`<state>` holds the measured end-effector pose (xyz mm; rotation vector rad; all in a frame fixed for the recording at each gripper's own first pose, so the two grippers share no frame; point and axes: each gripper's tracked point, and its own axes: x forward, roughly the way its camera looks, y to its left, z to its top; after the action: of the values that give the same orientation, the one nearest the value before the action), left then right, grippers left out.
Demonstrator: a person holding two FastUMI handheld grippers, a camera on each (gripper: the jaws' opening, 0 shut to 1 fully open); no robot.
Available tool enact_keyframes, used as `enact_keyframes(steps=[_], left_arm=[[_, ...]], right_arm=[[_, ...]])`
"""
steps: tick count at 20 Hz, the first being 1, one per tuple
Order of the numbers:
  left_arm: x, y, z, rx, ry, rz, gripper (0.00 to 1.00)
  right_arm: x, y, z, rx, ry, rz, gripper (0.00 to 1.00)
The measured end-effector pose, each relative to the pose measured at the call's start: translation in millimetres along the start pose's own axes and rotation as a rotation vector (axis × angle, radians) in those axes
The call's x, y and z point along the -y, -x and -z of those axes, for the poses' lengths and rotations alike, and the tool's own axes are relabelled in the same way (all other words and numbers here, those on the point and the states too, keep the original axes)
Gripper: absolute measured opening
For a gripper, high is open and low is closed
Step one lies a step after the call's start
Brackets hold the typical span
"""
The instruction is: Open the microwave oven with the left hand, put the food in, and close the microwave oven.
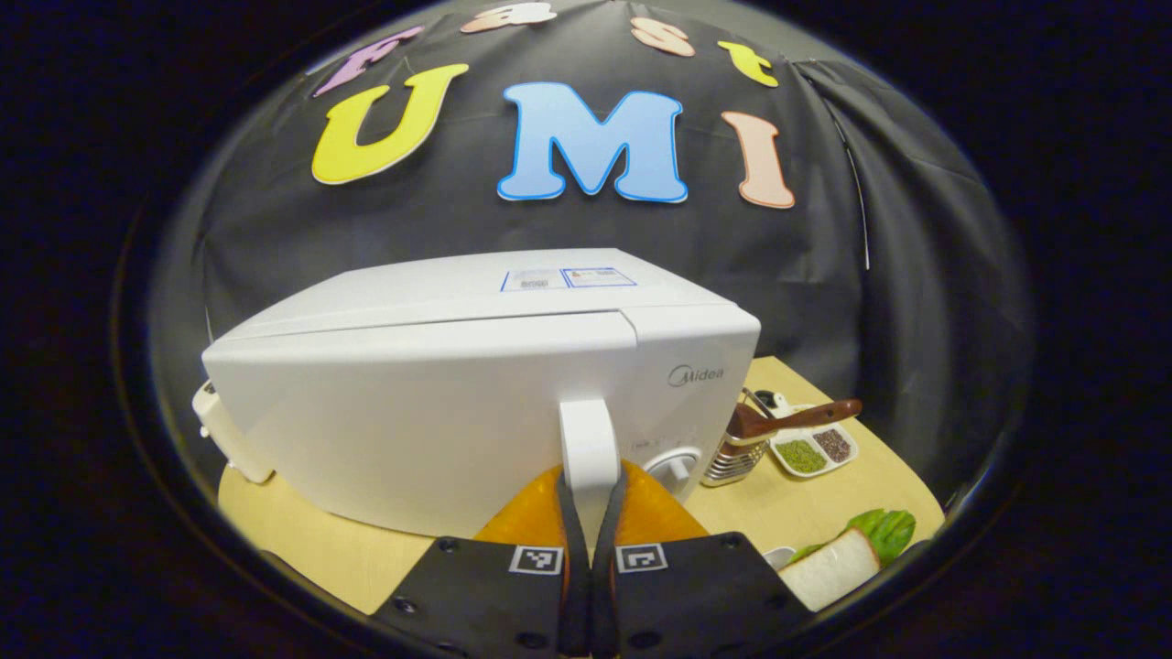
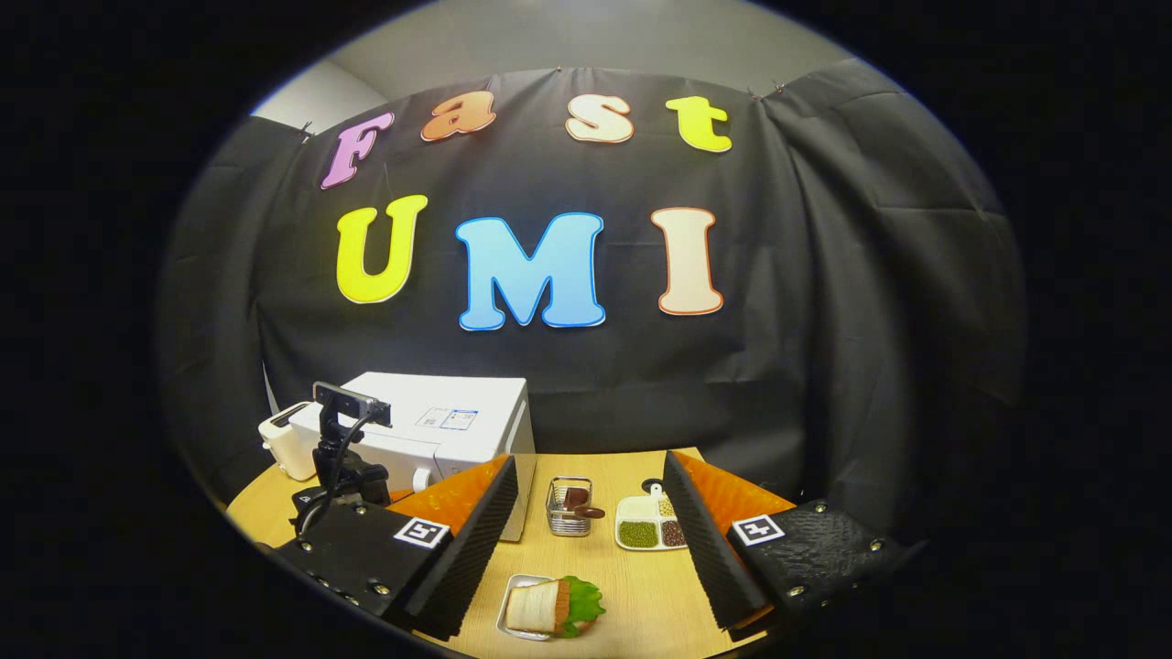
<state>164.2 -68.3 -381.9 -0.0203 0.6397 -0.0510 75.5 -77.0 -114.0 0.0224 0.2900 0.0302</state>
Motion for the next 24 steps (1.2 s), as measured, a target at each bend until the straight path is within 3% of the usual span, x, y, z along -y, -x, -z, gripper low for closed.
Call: enact_keyframes(steps=[3, 12, 24], left_arm=[[-3, 52, 22, 0.003, -0.041, 0.027, 0.05], [-39, 154, 69, -0.085, -0.013, 0.072, 0.07], [-145, 260, 119, -0.081, 0.027, -0.024, 0.07]], right_arm=[[2, 5, 3, 0.002, -0.039, 0.009, 0.96], [-39, 35, 11, 0.020, -0.069, -0.020, 0.96], [-103, 68, 28, 0.012, -0.098, -0.069, 0.96]])
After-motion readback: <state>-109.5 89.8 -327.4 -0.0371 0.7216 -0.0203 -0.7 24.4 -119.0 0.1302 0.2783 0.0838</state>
